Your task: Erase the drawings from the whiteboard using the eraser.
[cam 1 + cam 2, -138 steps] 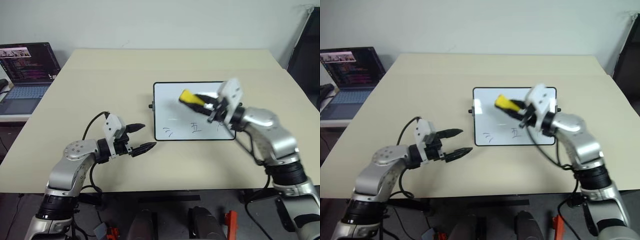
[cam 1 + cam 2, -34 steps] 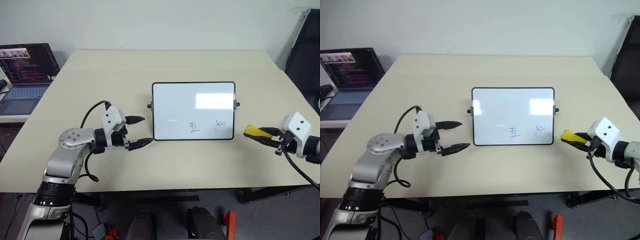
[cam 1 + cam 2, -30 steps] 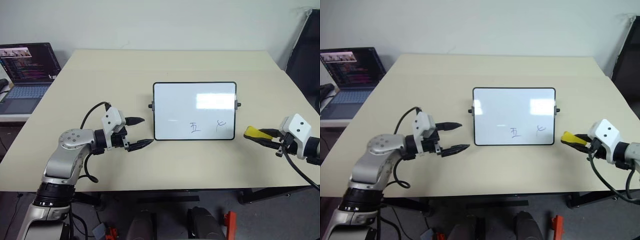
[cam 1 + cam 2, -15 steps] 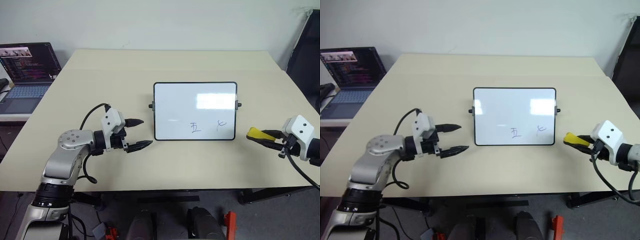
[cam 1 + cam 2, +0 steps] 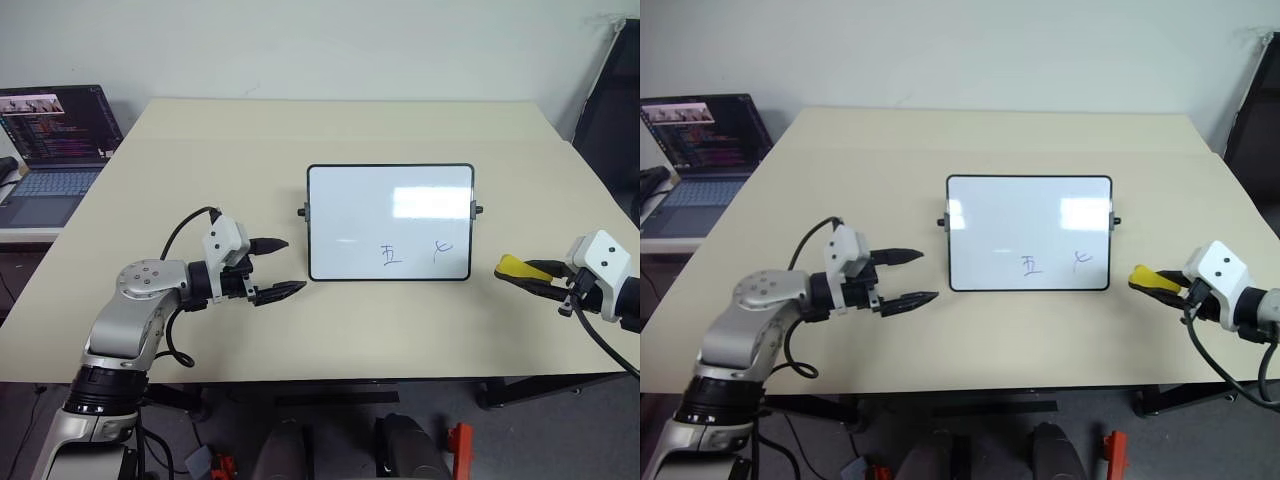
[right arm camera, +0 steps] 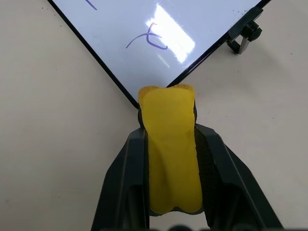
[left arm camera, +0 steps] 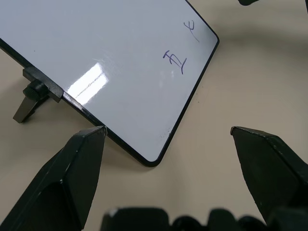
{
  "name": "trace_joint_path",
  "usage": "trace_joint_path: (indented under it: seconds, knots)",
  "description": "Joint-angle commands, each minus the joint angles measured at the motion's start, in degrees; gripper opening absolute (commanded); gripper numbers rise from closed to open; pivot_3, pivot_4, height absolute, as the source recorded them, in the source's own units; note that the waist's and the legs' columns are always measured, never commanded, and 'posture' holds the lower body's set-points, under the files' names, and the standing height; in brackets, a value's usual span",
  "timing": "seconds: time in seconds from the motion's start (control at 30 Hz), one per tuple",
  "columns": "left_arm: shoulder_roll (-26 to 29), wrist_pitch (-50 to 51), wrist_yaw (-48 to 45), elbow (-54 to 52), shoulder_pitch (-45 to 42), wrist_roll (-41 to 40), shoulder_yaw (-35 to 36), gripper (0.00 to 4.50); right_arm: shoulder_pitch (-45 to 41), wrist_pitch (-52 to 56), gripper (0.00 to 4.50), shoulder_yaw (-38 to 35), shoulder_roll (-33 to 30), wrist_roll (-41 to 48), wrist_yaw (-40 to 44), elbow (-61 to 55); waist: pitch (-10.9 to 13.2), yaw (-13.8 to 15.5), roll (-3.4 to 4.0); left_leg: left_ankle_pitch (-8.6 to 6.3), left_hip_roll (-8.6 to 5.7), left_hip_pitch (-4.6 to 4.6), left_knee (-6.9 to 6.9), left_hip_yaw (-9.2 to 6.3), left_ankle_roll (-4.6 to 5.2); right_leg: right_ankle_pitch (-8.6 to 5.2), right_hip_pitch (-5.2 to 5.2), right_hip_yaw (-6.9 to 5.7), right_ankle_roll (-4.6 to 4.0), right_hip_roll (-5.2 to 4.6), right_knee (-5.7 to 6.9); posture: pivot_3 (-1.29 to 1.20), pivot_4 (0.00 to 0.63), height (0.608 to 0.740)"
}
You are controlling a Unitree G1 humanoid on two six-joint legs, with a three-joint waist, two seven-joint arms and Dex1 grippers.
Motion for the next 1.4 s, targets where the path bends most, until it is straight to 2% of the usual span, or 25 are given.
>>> trace_joint_path:
  seconds: [0.03, 0.67, 0.8, 0.9, 1.03, 1.2, 1.4]
  knots:
    - [-0.21, -1.31, 0.56, -0.89, -1.36, -0.67, 1.21, 4.50, -2.16, -0.91, 0.95, -1.46, -0.23, 0.38, -1.21, -0.50, 0.00, 0.00, 0.00, 0.00, 0.00, 0.00, 0.00, 0.00, 0.00, 0.00, 0.00, 0.00, 0.00, 0.00, 0.00, 0.00, 0.150, 0.740]
    - [-1.69, -2.78, 1.48, 0.24, -2.91, -0.42, 0.66, 4.50, -9.22, 0.48, 0.95, -0.60, 2.14, 4.62, -2.58, -2.35, 0.00, 0.07, 0.00, 0.00, 0.00, -0.01, 0.02, 0.00, 0.00, 0.11, 0.02, 0.00, -0.13, 0.00, -0.01, 0.00, 0.150, 0.740]
    - [-2.14, -3.05, 1.14, 0.61, -2.93, -0.18, -0.11, 4.50, -14.69, 3.07, 0.95, 2.49, 9.03, 9.71, -5.29, -6.96, 0.00, -0.44, 0.00, 0.00, 0.01, 0.03, 0.03, 0.00, 0.00, 0.12, 0.02, 0.02, -0.13, 0.01, 0.02, 0.00, 0.150, 0.740]
    - [-2.78, -3.10, 0.97, 0.29, -2.63, 0.35, -1.52, 4.50, -17.83, 1.98, 0.95, 9.53, 16.18, 6.78, -9.21, -8.99, 0.00, -0.75, 0.00, 0.00, 0.03, 0.06, 0.05, -0.03, 0.00, 0.12, 0.02, 0.02, -0.13, 0.05, 0.10, 0.00, 0.150, 0.740]
    - [-3.41, -3.07, 1.19, -0.81, -1.29, 0.48, -2.80, 4.50, -21.95, -5.48, 0.95, 20.66, 24.24, -4.72, -14.90, -3.00, 0.00, -0.69, 0.00, 0.00, 0.00, 0.03, 0.08, -0.02, 0.00, 0.12, 0.00, 0.02, -0.13, 0.03, 0.13, 0.00, 0.150, 0.740]
    - [-3.70, -3.22, 1.50, -0.81, -1.14, 0.58, -3.30, 4.50, -24.34, -12.71, 0.95, 25.05, 27.01, -11.25, -16.35, 5.50, 0.00, 0.13, 0.00, 0.00, -0.01, -0.02, 0.08, -0.02, -0.01, 0.13, -0.04, 0.00, -0.14, 0.00, 0.12, 0.00, 0.150, 0.740]
    - [-3.91, -2.94, 1.88, -1.14, -1.14, 0.46, -3.39, 4.50, -29.55, -21.16, 0.94, 25.18, 28.61, -15.66, -19.42, 19.07, 0.00, 0.00, 0.00, 0.01, -0.01, 0.03, 0.09, -0.01, -0.01, 0.13, -0.03, 0.01, -0.16, 0.00, 0.19, 0.00, 0.150, 0.740]
